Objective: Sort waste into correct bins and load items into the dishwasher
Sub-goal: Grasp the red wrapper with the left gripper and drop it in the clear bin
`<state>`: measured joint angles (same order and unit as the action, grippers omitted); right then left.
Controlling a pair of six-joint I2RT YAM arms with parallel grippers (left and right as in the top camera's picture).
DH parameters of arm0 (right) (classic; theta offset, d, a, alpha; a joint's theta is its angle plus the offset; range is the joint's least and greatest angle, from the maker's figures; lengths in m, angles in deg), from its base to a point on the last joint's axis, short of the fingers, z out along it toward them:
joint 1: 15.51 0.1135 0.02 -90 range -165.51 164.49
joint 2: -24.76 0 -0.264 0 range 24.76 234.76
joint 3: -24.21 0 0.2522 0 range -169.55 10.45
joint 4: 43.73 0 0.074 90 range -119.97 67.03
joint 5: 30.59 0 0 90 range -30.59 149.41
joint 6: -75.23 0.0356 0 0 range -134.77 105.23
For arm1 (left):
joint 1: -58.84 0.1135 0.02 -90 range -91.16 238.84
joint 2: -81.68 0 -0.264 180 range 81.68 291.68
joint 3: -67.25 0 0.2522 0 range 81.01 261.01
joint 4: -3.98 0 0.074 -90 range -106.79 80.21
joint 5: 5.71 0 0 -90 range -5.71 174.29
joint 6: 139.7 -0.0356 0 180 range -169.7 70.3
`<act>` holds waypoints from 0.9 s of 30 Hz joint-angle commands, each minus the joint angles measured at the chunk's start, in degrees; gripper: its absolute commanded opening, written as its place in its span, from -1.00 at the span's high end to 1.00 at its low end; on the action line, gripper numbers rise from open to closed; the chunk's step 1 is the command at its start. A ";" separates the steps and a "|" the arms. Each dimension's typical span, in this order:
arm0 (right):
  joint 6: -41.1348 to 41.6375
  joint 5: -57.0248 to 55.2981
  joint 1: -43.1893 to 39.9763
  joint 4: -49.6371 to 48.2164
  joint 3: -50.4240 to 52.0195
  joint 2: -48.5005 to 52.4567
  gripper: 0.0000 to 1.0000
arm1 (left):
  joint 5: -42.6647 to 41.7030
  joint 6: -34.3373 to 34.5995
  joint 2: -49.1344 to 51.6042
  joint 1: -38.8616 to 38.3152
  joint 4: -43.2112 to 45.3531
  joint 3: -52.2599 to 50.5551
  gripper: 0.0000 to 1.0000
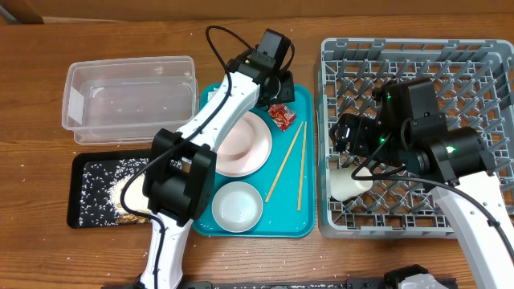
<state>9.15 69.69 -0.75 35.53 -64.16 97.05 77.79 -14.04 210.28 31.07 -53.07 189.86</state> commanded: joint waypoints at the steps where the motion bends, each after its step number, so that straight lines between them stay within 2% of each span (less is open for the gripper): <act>1: -0.35 0.28 0.39 -0.22 -1.09 -0.09 -0.85 | 2.43 13.77 0.20 -0.35 0.74 -0.17 -0.15; 5: -0.33 0.28 0.39 -0.07 -1.09 -0.09 -0.85 | 2.01 20.13 2.75 -0.55 1.64 -0.39 -0.15; 13: -0.33 0.28 0.39 -0.07 -1.09 -0.09 -0.85 | -1.60 21.35 7.10 -0.55 1.27 -0.39 -0.05; 14: -0.33 0.28 0.39 -0.07 -1.09 -0.09 -0.85 | -1.92 21.35 7.15 -0.55 1.18 -0.39 0.10; 15: -0.33 0.28 0.39 -0.07 -1.09 -0.09 -0.85 | -2.01 21.35 7.15 -0.55 1.16 -0.37 0.34; 16: -0.33 0.28 0.39 -0.04 -1.09 -0.09 -0.85 | -2.12 21.29 6.97 -0.55 1.16 -0.31 0.70; 17: -0.33 0.28 0.39 -0.02 -1.09 -0.09 -0.85 | -2.16 20.81 6.69 -0.50 1.16 -0.24 0.92; 22: -0.35 0.28 0.39 0.59 -1.09 -0.09 -0.85 | -3.65 16.13 3.98 0.87 -2.16 3.04 0.93; 27: -0.35 0.26 0.39 0.79 -1.09 -0.09 -0.85 | 1.18 7.52 -1.97 3.91 -12.90 9.73 0.92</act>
<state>9.15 69.69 -0.75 36.47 -64.16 97.05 75.80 0.15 215.52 32.51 -63.41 194.54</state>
